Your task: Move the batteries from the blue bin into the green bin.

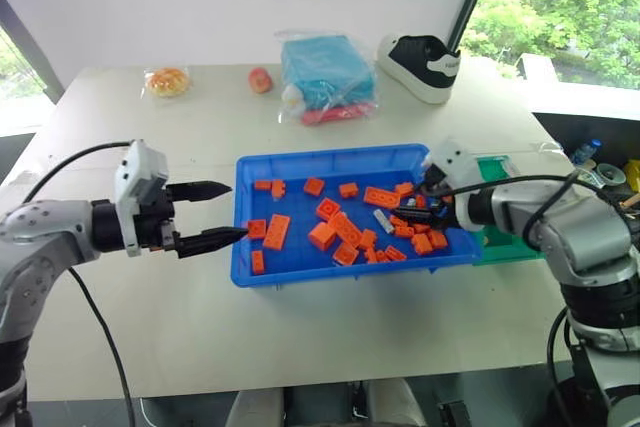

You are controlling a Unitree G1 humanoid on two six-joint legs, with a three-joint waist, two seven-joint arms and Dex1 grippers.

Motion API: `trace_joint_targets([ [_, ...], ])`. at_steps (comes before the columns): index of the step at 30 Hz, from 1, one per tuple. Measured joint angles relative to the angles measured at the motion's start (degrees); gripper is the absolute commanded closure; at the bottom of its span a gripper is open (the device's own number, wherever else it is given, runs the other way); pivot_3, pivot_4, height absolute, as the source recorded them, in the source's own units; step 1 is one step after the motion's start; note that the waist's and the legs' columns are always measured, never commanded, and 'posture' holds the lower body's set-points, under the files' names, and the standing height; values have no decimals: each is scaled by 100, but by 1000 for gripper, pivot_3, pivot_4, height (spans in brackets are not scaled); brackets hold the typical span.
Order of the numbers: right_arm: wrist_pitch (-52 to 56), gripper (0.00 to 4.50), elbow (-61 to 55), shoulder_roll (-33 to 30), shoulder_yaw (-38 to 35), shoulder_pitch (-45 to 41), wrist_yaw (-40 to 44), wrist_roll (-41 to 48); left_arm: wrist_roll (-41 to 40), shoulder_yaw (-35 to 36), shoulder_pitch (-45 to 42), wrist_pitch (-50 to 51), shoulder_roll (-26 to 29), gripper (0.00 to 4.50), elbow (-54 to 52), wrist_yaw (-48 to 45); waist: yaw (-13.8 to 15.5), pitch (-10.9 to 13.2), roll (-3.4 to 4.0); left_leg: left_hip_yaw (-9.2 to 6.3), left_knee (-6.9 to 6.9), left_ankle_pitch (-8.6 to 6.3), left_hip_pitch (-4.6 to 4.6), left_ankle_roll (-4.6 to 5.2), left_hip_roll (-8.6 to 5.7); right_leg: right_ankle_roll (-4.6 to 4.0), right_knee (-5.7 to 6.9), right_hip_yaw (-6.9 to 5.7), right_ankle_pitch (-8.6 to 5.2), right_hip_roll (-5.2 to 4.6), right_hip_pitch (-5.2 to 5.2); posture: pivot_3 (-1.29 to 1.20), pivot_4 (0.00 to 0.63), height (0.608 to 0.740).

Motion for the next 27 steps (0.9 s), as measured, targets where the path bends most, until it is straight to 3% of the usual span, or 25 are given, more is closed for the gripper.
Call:
trace_joint_targets([
  [11,3,1066,194,493,530,-12,-327,-18,-287,213,185,336,50,0,-333,269,1,0,1,0,0,0,0,0,0,-1,0,-1,0,2,-9,0,150,727],
  [20,-654,1066,1143,607,1011,-165,-324,-348,-407,326,280,373,81,0,-470,466,0,0,0,1,0,0,-1,0,0,-1,0,-1,0,7,-9,0,150,727],
  [27,-703,1066,1101,623,1062,-337,-273,-438,-429,364,324,367,81,0,-513,572,-5,1,2,2,0,0,-2,0,0,-1,1,-1,0,8,-8,0,150,727],
])
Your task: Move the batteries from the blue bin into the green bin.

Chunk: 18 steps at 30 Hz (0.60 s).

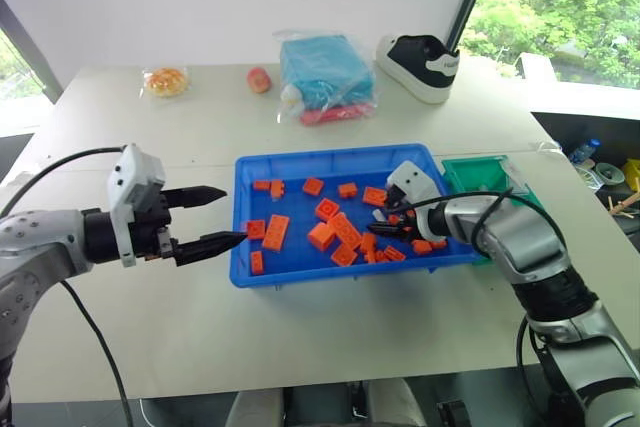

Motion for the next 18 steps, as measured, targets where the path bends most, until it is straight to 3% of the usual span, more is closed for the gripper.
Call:
trace_joint_targets([
  [5,189,1066,-296,101,-37,-233,8,114,9,-1,-3,-51,-16,0,16,37,7,1,2,-1,0,0,0,0,0,0,0,0,0,0,-2,0,150,727],
  [9,532,49,-549,323,-66,-230,-15,304,20,-1,-8,-84,-19,0,30,37,5,2,3,-1,0,0,0,0,0,0,0,0,0,-2,-3,0,150,727],
  [18,419,49,-413,559,263,-121,-128,254,32,-6,-118,-172,-20,0,91,65,1,8,13,-1,-1,0,1,0,-1,0,1,0,0,-1,-5,0,150,727],
])
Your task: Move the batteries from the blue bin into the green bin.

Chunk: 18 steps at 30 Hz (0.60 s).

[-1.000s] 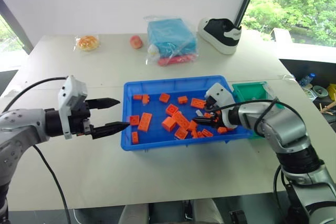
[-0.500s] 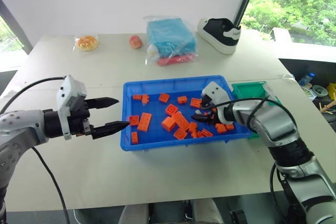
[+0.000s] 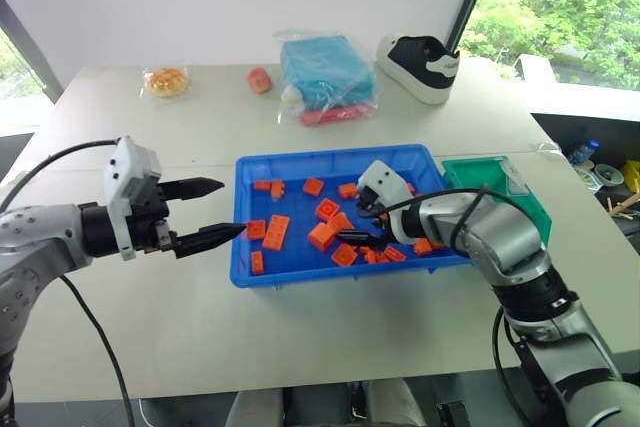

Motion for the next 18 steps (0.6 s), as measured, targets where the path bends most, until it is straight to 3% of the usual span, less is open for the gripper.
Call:
trace_joint_targets([
  [9,-744,49,671,122,485,6,21,-447,123,-24,-170,-125,-63,0,103,0,-8,0,-1,1,0,0,0,0,0,1,2,0,0,4,2,0,150,727],
  [12,-880,826,752,193,505,16,28,-541,153,-53,-169,-145,-82,0,104,-3,-4,-1,-1,1,1,0,1,0,1,1,2,0,0,5,2,0,150,727],
  [17,-868,3235,773,246,485,13,48,-596,245,-103,-170,-199,-90,0,138,-6,-1,0,-1,0,1,0,1,0,1,1,2,0,0,5,2,0,150,727],
  [18,-837,3235,755,247,480,10,59,-595,251,-122,-175,-225,-98,0,159,-7,-2,0,-1,0,1,0,1,0,1,1,2,0,0,5,2,0,150,727],
])
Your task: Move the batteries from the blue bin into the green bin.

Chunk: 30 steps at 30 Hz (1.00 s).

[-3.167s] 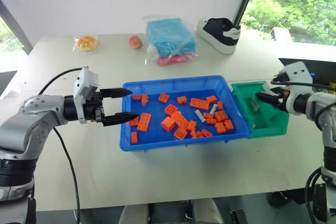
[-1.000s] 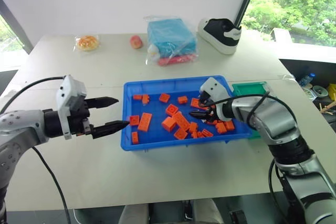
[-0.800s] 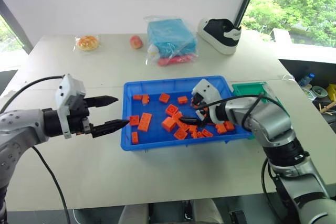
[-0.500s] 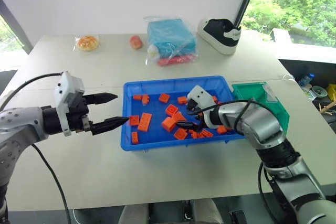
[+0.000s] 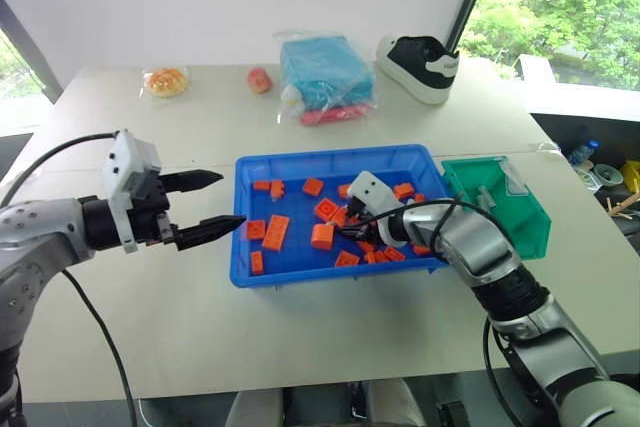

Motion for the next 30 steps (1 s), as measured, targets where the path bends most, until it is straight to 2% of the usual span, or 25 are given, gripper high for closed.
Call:
trace_joint_targets([
  [7,131,3235,-9,327,-68,-593,11,27,115,-85,-57,-93,-71,0,137,-3,-13,1,2,0,-2,0,-1,0,1,0,4,0,0,2,-3,0,150,727],
  [13,-516,3235,1058,1343,140,-1310,-5,-186,209,-158,-234,-232,-137,0,244,-17,-34,0,1,-1,-1,0,0,0,3,1,7,1,1,8,-3,0,150,727],
  [17,-1013,1365,1949,1954,389,-1545,33,-384,254,-237,-240,-284,-190,0,292,-23,-41,0,1,-3,-1,1,1,0,3,7,9,3,5,9,-2,0,150,727],
  [19,-1296,355,2294,2069,518,-1673,112,-528,285,-278,-244,-307,-197,0,297,-25,-37,1,1,-4,0,1,0,0,2,6,9,3,5,9,-3,0,150,727],
  [22,-1711,355,2398,1769,567,-1830,506,-649,321,-280,-264,-376,-196,0,314,-31,-8,1,2,-7,2,1,-1,0,0,2,7,4,3,9,-1,0,150,727],
  [27,-2257,355,2347,597,413,-1919,1406,-738,372,-289,-281,-444,-196,0,400,-80,-9,1,1,-6,2,1,0,0,-1,3,6,4,2,8,3,0,150,727],
  [30,-2528,355,2377,106,288,-1816,1979,-726,397,-341,-320,-498,-197,0,404,-115,-39,-1,-2,-3,-3,1,1,0,2,12,9,4,7,11,20,0,150,727],
])
